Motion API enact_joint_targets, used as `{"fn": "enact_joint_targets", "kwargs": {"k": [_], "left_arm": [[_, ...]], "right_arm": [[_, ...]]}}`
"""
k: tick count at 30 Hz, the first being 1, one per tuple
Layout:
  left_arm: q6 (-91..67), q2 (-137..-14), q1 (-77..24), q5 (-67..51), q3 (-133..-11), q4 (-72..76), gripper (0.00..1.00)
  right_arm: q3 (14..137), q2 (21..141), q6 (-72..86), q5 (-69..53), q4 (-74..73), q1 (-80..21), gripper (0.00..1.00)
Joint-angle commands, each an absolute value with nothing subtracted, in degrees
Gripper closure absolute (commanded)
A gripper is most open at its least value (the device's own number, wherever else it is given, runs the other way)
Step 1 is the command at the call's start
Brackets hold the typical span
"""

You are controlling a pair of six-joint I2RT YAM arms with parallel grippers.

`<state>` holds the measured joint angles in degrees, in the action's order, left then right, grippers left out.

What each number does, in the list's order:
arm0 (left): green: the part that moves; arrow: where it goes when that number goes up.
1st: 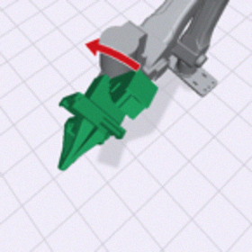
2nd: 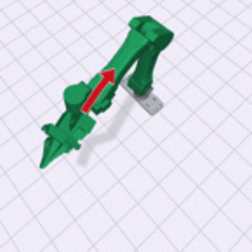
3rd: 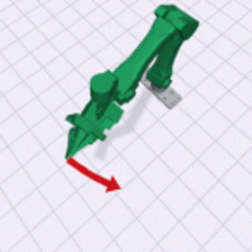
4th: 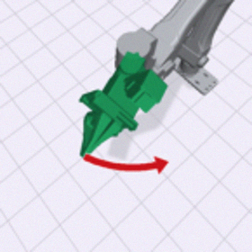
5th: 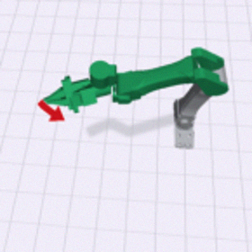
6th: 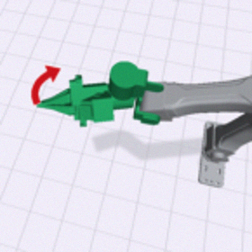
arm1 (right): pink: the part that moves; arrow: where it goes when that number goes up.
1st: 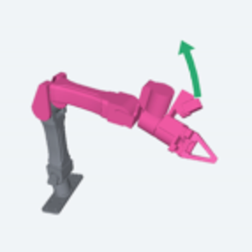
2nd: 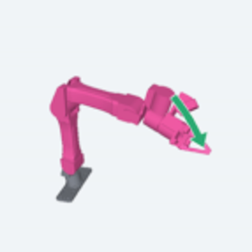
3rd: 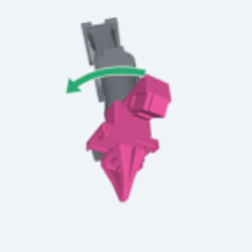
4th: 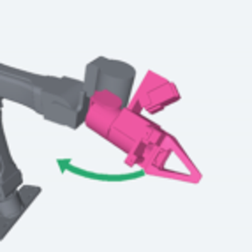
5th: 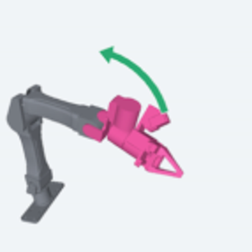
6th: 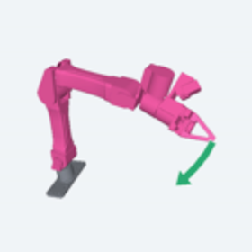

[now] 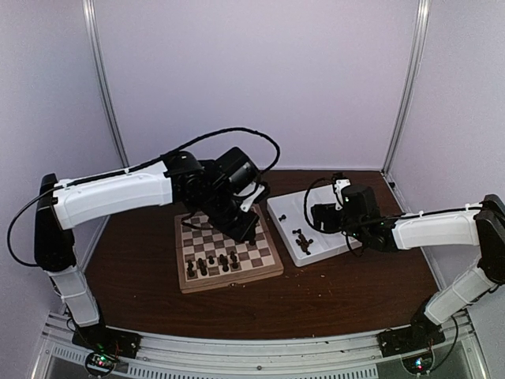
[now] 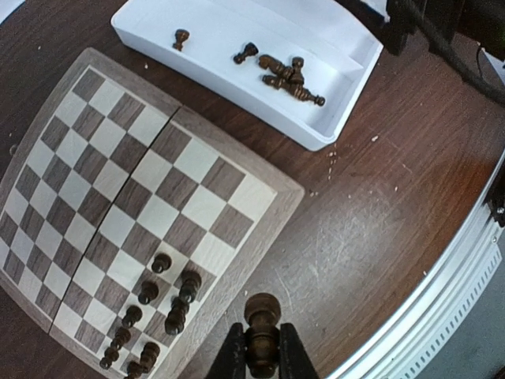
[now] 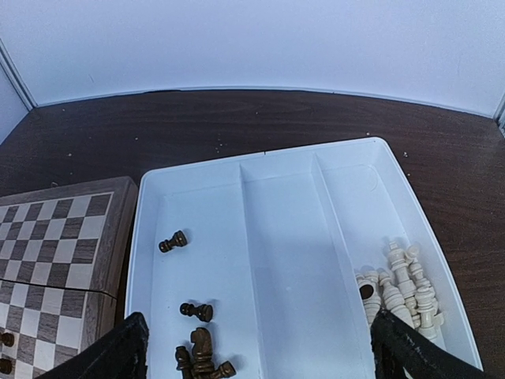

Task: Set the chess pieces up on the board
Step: Place the chess piece on the chessboard.

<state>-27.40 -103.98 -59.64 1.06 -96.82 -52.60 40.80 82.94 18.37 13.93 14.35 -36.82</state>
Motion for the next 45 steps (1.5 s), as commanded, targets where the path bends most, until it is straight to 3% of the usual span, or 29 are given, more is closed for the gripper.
{"fn": "enact_joint_targets", "kwargs": {"k": [1, 17, 45], "left_arm": [[-29.7, -99.0, -59.9, 2.1, -91.3, -54.5, 0.89], [-35.9, -89.4, -59.9, 8.8, -75.1, -54.3, 0.92], [-34.4, -94.9, -58.0, 10.1, -71.2, -46.6, 0.94]], "right_arm": [[41.8, 83.4, 18.8, 13.3, 14.5, -36.4, 0.04], [42.2, 84.4, 19.3, 12.2, 14.7, -36.4, 0.04], [42.5, 85.1, 19.4, 11.9, 14.5, -36.1, 0.04]]}}
